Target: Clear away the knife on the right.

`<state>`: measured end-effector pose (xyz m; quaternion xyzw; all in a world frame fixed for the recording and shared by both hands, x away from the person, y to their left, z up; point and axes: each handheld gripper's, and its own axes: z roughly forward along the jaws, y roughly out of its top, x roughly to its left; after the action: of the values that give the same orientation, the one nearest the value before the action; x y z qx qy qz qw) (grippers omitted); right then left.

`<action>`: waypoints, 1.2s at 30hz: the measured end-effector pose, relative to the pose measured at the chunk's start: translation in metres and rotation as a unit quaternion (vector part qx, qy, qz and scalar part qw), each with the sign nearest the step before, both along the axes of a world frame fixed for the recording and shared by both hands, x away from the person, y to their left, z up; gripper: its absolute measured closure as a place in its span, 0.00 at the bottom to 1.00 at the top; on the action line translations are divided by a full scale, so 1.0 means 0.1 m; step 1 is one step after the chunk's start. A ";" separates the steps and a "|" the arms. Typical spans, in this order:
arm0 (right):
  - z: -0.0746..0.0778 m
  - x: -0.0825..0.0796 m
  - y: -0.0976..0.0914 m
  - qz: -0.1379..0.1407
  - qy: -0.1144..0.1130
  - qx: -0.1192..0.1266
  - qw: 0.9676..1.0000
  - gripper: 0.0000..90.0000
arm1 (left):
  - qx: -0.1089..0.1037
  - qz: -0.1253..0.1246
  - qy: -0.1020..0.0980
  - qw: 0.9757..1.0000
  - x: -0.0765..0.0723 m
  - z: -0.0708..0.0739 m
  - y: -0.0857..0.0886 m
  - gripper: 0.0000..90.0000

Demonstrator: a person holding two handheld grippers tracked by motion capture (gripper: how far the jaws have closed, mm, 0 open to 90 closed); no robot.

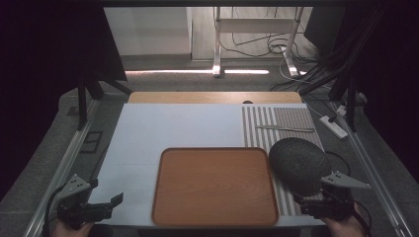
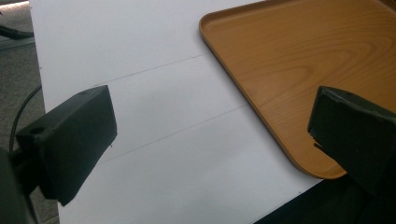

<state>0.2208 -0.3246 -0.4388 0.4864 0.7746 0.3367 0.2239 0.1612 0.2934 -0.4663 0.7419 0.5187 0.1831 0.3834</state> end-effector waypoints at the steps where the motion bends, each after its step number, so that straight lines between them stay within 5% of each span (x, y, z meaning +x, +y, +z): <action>1: 0.00 0.00 0.00 0.000 0.001 0.001 1.000 0.00 | -0.001 0.001 0.000 1.000 0.00 0.00 0.00 0.01; 27: -0.02 0.04 0.04 0.025 0.027 -0.011 0.999 0.00 | -0.036 0.006 -0.009 0.999 -0.03 -0.01 0.08 0.02; 36: 0.00 0.08 0.08 0.039 0.014 -0.008 0.999 0.00 | -0.032 -0.003 -0.013 0.999 -0.04 0.00 0.07 0.02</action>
<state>0.2289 -0.3170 -0.4387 0.4586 0.7986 0.3324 0.2037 0.1575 0.3001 -0.4667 0.7285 0.5168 0.1750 0.4143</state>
